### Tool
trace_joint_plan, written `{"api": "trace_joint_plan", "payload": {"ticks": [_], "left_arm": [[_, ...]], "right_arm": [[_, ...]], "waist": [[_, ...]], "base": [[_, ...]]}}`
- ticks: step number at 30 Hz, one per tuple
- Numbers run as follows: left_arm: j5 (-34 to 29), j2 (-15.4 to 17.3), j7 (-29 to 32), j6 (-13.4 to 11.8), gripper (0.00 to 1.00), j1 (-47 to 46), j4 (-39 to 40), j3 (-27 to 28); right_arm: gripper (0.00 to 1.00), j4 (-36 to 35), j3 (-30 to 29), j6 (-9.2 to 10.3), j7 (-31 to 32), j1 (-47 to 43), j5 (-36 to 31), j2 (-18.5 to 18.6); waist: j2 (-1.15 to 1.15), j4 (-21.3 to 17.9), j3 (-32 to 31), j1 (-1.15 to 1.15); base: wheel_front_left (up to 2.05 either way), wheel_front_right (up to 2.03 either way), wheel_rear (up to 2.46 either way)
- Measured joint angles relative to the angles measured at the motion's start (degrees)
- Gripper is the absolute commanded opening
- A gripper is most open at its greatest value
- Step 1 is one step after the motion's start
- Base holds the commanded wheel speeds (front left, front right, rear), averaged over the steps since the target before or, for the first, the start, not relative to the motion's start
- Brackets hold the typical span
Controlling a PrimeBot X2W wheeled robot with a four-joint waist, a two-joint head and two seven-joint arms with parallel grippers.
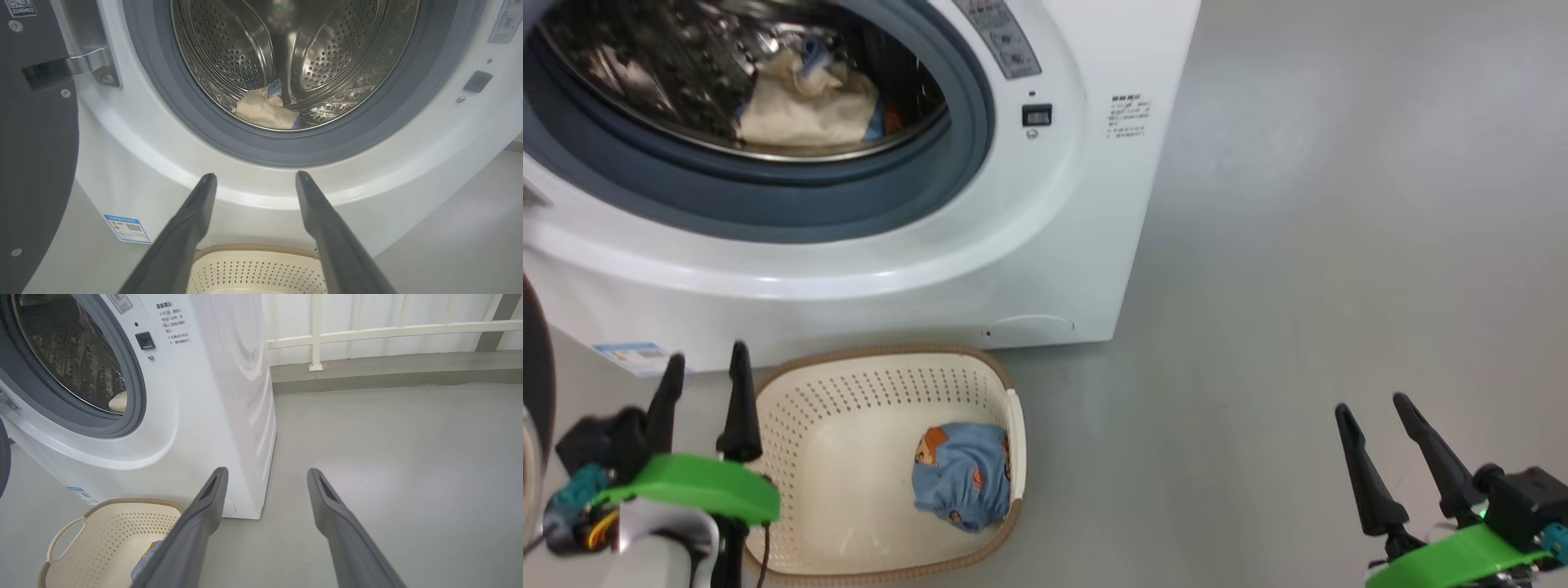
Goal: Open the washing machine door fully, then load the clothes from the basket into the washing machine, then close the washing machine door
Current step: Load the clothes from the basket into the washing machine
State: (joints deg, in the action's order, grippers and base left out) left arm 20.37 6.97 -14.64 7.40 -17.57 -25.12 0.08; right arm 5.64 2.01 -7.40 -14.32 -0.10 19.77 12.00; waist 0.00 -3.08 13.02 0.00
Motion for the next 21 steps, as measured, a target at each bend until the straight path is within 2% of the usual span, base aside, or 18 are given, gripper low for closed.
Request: {"api": "trace_joint_plan", "payload": {"ticks": [21], "left_arm": [[-2.8, -0.2, 0.0, 0.0, 1.0, 16.2, 10.5, 2.9]], "right_arm": [[1.0, -0.3, -2.7, 0.0, 0.0, -8.0, 0.3, -0.1]], "waist": [[0.0, -0.1, -7.1, 0.0]], "base": [[0.0, 0.0, 0.0]]}}
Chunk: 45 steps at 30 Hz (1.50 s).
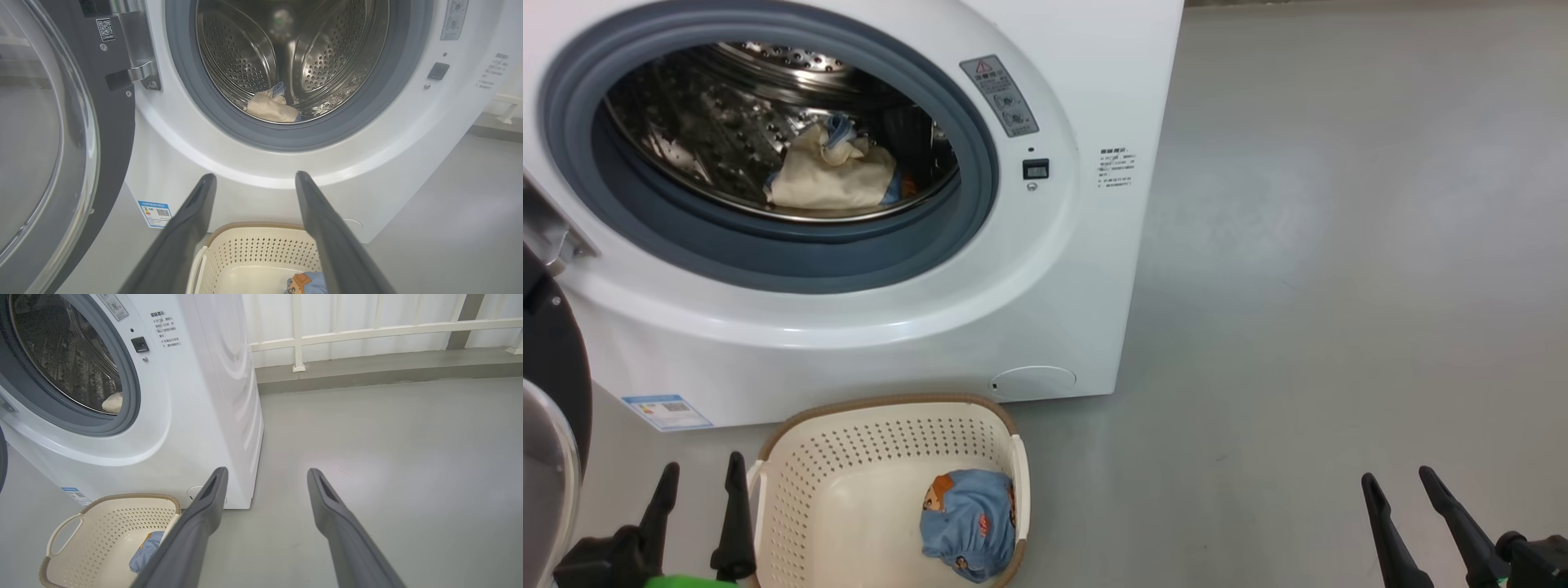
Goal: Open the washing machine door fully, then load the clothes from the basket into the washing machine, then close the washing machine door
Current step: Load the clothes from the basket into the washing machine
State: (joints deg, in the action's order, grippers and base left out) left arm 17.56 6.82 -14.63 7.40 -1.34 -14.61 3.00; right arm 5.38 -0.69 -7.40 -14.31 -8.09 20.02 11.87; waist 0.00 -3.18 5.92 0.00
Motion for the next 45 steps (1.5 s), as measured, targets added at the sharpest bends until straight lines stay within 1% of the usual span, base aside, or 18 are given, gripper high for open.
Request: {"api": "trace_joint_plan", "payload": {"ticks": [10, 26, 32, 36, 41, 45], "left_arm": [[-0.8, -0.3, 0.0, 0.0, 1.0, 1.4, 1.9, 0.2], [-1.2, -0.8, 0.0, 0.0, 1.0, 1.4, 1.1, -0.6], [-1.1, -1.8, 0.0, 0.0, 1.0, 0.2, -1.6, -1.9], [-0.2, -2.5, 0.0, 0.0, 1.0, -1.8, -4.3, -3.7], [1.5, -2.6, 0.0, 0.0, 1.0, -5.8, -10.0, -6.5], [2.6, -2.0, 0.0, 0.0, 1.0, -10.1, -15.9, -9.5]], "right_arm": [[1.0, -0.3, -0.1, 0.0, 0.0, -0.4, 0.2, 0.0], [1.0, -0.4, 0.2, 0.0, 0.0, -0.1, 0.2, -0.3], [1.0, -0.7, 0.6, 0.0, 0.0, 2.0, 0.2, -1.0], [1.0, -1.1, 1.1, 0.0, 0.0, 3.8, 0.2, -1.1], [1.0, -1.4, 1.6, 0.0, 0.0, 6.8, 0.1, -1.4], [1.0, -1.6, 1.9, 0.0, 0.0, 9.0, 0.1, -2.0]], "waist": [[0.0, 0.0, 0.0, 0.0], [0.0, -0.2, 1.9, 0.0], [0.0, -0.5, 4.0, 0.0], [0.0, -0.6, 5.9, 0.0], [0.0, -0.8, 9.0, 0.0], [0.0, -1.0, 11.6, 0.0]], "base": [[0.0, 0.0, 0.0], [0.0, 0.0, 0.0], [0.0, 0.0, 0.0], [0.0, 0.0, 0.0], [0.0, 0.0, 0.0], [0.0, 0.0, 0.0]]}}
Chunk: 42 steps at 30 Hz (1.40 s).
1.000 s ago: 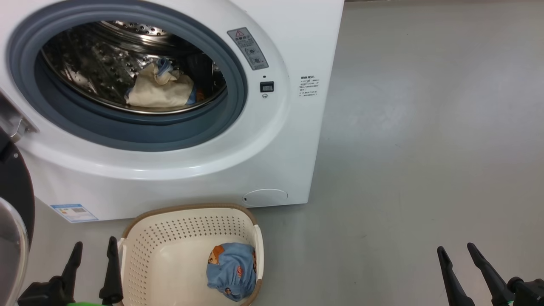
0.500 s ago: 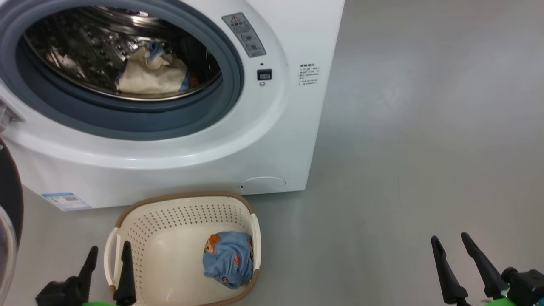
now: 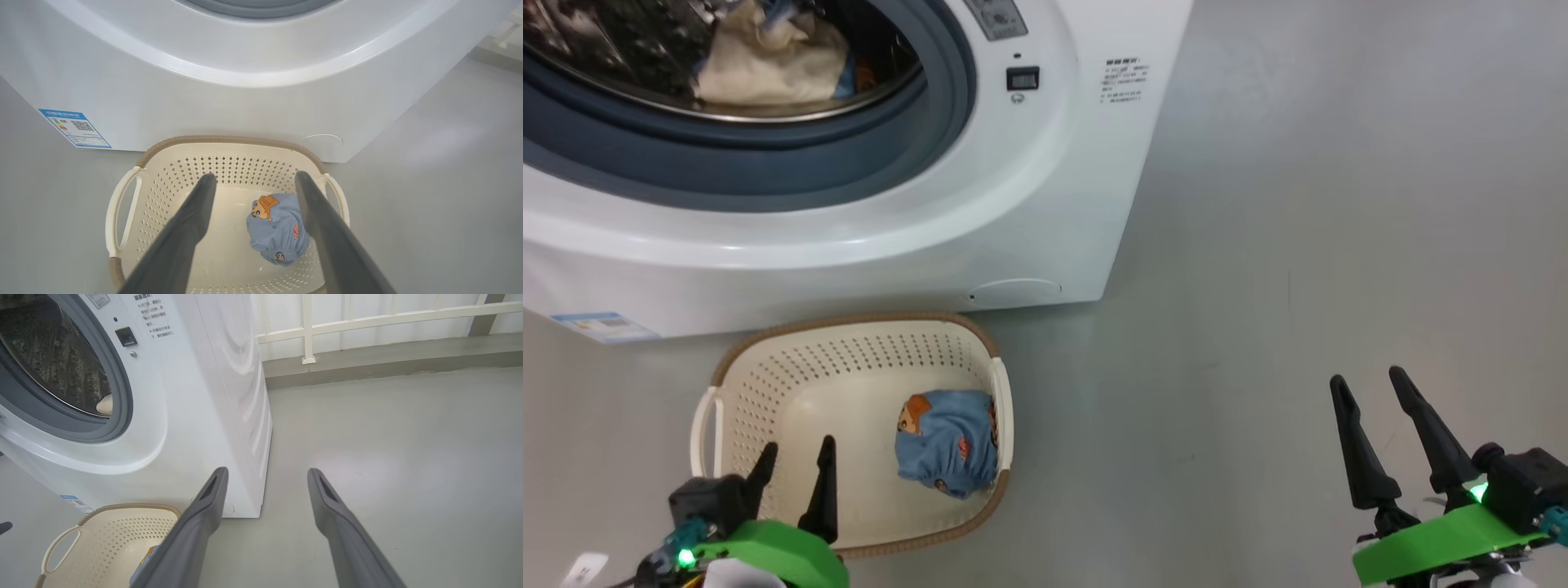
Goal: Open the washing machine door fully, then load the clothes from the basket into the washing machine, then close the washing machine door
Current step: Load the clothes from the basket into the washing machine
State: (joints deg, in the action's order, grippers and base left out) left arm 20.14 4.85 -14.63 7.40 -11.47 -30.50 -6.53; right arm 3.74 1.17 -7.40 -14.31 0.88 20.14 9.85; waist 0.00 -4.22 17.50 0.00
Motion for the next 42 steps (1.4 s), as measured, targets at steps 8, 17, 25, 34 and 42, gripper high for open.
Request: {"api": "trace_joint_plan", "payload": {"ticks": [8, 17, 25, 34, 42], "left_arm": [[5.0, 1.6, 0.0, 0.0, 1.0, -9.1, -10.7, -7.2], [8.9, 3.1, 0.0, 0.0, 1.0, -19.0, -21.0, -16.5], [12.8, 3.7, 0.0, 0.0, 1.0, -26.2, -27.5, -25.1], [17.8, 4.8, 0.0, 0.0, 1.0, -32.2, -30.6, -33.4], [22.6, 5.7, 0.0, 0.0, 1.0, -37.5, -32.1, -40.1]], "right_arm": [[1.0, -0.3, 0.3, 0.0, 0.0, 3.9, -0.4, -1.1], [1.0, -0.6, 1.5, 0.0, 0.0, 7.8, -0.4, -1.7], [1.0, -1.2, 2.7, 0.0, 0.0, 11.0, -0.7, -2.1], [1.0, -1.6, 4.0, 0.0, 0.0, 13.9, -0.8, -2.2], [1.0, -2.4, 4.5, 0.0, 0.0, 16.2, -1.0, -2.2]], "waist": [[0.0, -0.7, 5.5, 0.0], [0.0, -1.6, 11.7, 0.0], [0.0, -2.6, 17.5, 0.0], [0.0, -3.0, 22.5, 0.0], [0.0, -3.2, 27.1, 0.0]], "base": [[0.0, 0.0, 0.0], [0.0, 0.0, 0.0], [0.0, 0.0, 0.0], [0.0, 0.0, 0.0], [0.0, 0.0, 0.0]]}}
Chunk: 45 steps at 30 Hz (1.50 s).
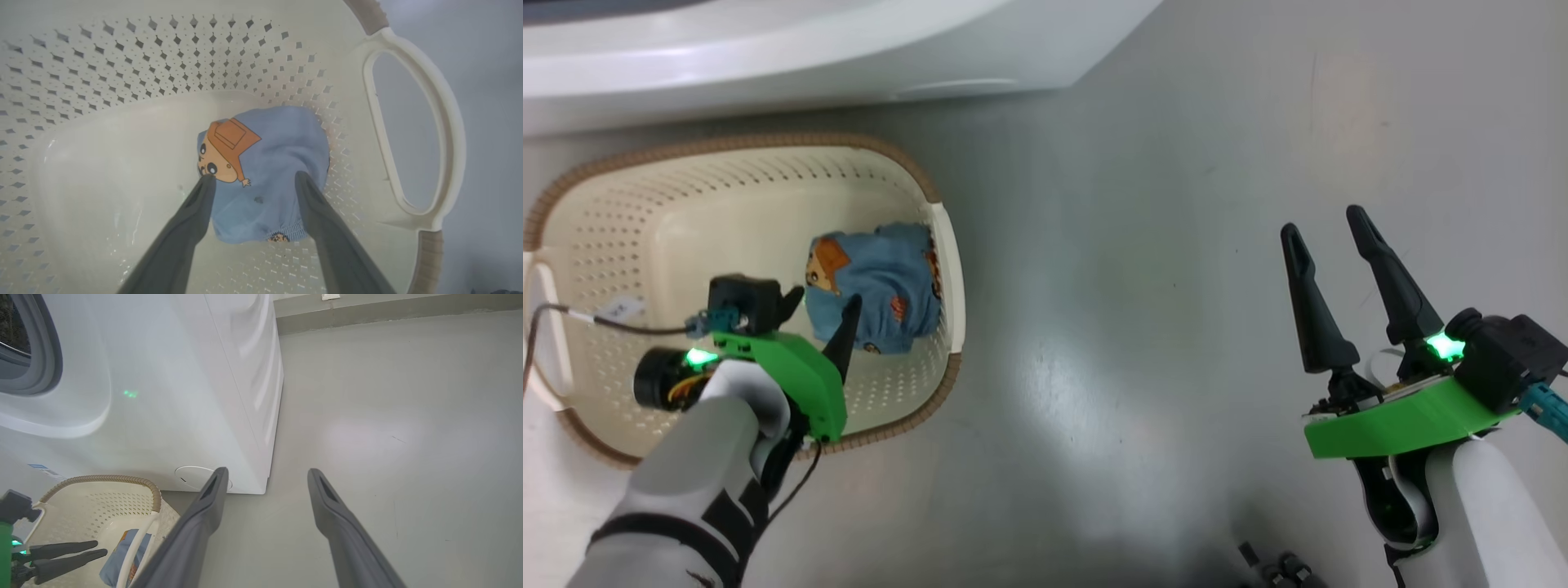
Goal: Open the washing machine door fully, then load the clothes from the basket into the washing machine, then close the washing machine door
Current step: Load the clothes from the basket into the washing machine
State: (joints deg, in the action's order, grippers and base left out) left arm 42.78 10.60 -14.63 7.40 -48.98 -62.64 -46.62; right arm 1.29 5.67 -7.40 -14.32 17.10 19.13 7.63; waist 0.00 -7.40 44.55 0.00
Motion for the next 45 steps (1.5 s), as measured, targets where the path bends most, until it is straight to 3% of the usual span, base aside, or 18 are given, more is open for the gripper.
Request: {"api": "trace_joint_plan", "payload": {"ticks": [25, 26, 27, 28, 29, 45], "left_arm": [[14.0, 3.9, 0.1, 0.0, 1.0, -7.7, 0.3, -14.9], [14.8, 4.1, 0.2, 0.0, 0.85, -7.8, 0.3, -15.4], [15.4, 4.3, 0.5, 0.0, 0.4, -8.0, 0.3, -15.9], [16.0, 4.5, 0.5, 0.0, 0.14, -8.2, 0.3, -16.4], [16.4, 4.7, 0.5, 0.0, 0.0, -8.4, 0.3, -16.9], [24.4, 4.9, 0.4, 0.0, 0.0, -9.0, 1.8, -18.8]], "right_arm": [[1.0, -0.9, 0.9, 0.0, 0.0, 3.2, -0.9, -0.6], [1.0, -1.0, 0.9, 0.0, 0.0, 3.2, -0.9, -0.6], [1.0, -1.0, 0.9, 0.0, 0.0, 3.2, -0.9, -0.6], [1.0, -1.0, 1.0, 0.0, 0.0, 3.3, -0.9, -0.7], [1.0, -1.0, 1.0, 0.0, 0.0, 3.4, -0.9, -0.7], [1.0, -0.9, 0.4, 0.0, 0.0, 3.4, -1.0, -0.6]], "waist": [[0.0, -2.2, 8.1, 0.0], [0.0, -2.3, 8.2, 0.0], [0.0, -2.4, 8.3, 0.0], [0.0, -2.5, 8.4, 0.0], [0.0, -2.6, 8.4, 0.0], [0.0, -1.3, 5.4, 0.0]], "base": [[0.0, 0.0, 0.0], [0.0, 0.0, 0.0], [0.0, 0.0, 0.0], [0.0, 0.0, 0.0], [0.0, 0.0, 0.0], [0.0, 0.0, 0.0]]}}
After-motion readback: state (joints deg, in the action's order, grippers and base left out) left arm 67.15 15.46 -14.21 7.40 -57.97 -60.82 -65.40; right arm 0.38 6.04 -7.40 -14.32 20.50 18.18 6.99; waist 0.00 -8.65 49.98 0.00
